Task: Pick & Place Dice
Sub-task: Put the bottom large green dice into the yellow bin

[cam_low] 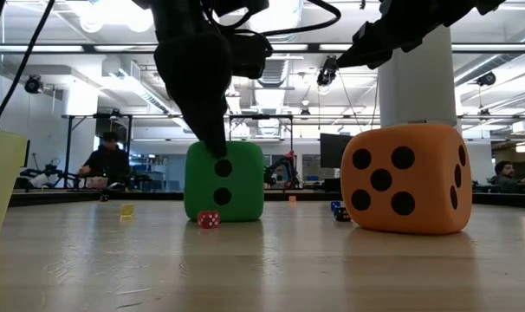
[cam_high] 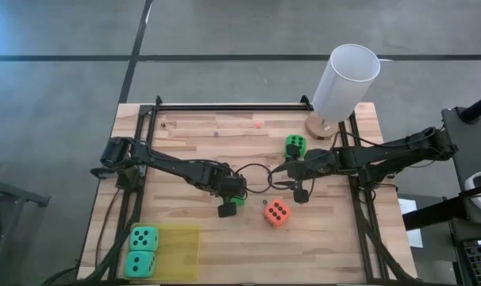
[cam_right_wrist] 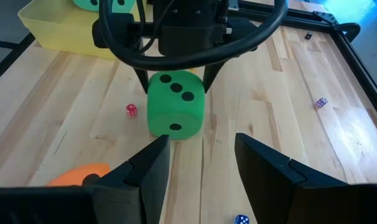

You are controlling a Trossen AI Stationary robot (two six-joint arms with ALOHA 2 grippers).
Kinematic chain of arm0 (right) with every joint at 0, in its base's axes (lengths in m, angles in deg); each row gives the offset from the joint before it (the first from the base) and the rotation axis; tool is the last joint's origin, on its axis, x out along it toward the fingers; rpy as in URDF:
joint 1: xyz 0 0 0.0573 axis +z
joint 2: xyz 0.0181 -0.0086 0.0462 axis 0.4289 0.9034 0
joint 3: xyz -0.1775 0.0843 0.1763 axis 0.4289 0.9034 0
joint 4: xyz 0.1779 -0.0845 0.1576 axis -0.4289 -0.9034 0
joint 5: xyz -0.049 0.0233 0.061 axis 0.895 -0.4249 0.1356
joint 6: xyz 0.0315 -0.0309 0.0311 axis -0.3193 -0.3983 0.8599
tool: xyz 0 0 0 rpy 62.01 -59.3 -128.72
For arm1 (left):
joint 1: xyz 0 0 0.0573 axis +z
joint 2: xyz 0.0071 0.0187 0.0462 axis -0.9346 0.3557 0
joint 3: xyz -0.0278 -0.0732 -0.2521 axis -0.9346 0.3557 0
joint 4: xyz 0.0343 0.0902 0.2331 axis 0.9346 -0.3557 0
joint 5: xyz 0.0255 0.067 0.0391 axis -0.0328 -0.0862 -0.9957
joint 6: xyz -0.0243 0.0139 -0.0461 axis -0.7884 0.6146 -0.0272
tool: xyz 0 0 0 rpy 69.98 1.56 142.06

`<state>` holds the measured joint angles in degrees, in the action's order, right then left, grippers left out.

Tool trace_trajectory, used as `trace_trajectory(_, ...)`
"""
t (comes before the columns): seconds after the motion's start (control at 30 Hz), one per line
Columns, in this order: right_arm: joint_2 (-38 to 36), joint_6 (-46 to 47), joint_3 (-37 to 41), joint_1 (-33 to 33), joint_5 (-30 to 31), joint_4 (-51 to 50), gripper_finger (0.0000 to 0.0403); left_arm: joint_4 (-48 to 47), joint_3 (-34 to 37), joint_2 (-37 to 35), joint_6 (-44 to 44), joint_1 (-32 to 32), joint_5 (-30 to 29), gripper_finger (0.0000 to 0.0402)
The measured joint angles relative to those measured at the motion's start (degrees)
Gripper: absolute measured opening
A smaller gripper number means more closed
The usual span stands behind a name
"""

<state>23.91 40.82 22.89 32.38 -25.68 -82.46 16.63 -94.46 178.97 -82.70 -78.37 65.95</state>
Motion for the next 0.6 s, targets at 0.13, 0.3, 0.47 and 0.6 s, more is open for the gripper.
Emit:
trace_trajectory(0.13,0.0,0.0,0.0,0.0,0.0,0.0,0.0180,0.0,0.0,0.0,0.0,0.0,0.0,0.0399)
trace_trajectory(0.3,0.0,0.0,0.0,0.0,0.0,0.0,0.0180,0.4,0.0,0.0,-0.1,0.0,-0.3,0.0389)
trace_trajectory(0.47,0.0,0.0,0.0,0.0,0.0,0.0,0.0180,0.6,0.0,0.0,-0.2,0.0,-1.0,0.0375)
trace_trajectory(0.6,0.0,0.0,0.0,0.0,0.0,0.0,0.0180,0.6,0.0,-0.1,-0.2,0.0,-1.1,0.0369)
